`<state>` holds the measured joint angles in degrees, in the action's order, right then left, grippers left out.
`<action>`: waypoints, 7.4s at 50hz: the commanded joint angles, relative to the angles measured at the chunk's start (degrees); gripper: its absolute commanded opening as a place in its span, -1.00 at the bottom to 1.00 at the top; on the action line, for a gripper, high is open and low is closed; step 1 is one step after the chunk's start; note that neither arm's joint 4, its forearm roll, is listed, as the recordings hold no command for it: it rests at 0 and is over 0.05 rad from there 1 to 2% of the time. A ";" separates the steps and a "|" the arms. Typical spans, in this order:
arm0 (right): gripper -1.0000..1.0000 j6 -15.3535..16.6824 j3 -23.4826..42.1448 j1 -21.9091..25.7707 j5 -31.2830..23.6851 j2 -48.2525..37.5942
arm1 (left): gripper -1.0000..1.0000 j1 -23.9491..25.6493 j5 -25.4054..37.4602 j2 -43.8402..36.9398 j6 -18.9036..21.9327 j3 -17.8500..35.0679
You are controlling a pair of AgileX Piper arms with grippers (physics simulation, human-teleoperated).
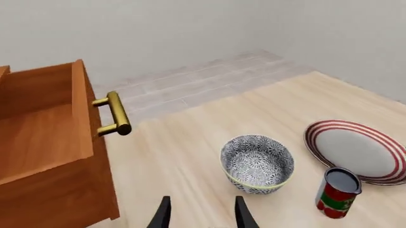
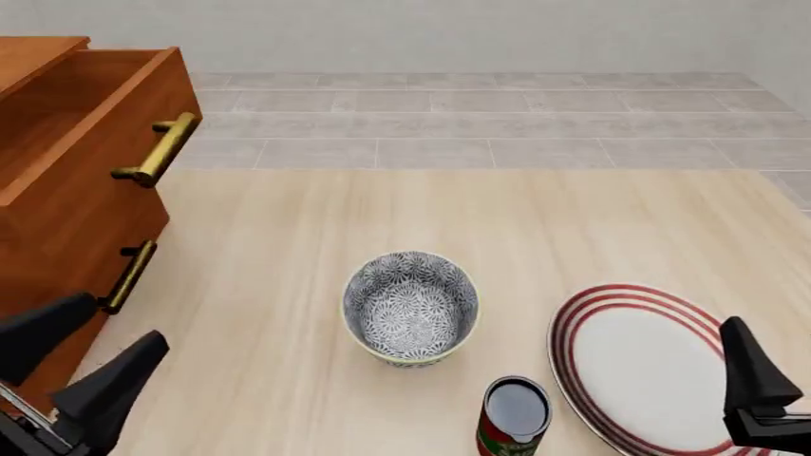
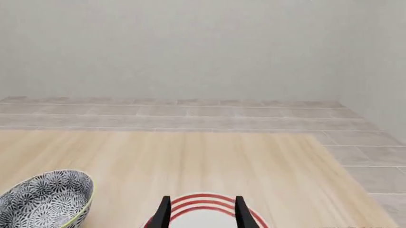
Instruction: Put the ketchup in the top drawer of the cabinet.
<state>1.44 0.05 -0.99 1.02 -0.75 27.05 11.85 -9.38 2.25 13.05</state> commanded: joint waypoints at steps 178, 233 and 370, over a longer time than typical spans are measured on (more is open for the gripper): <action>1.00 -2.75 -0.05 0.42 -3.96 -0.65 | 1.00 38.63 -34.48 -93.22 6.88 27.67; 1.00 -3.24 -0.05 0.45 -6.28 0.61 | -1.00 37.29 -33.13 -89.18 6.91 27.84; 1.00 2.92 -0.05 4.81 32.38 -37.86 | -1.00 2.54 33.68 -10.44 4.24 33.09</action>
<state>3.88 0.00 3.88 32.31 -37.47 30.48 45.09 -20.35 4.61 46.26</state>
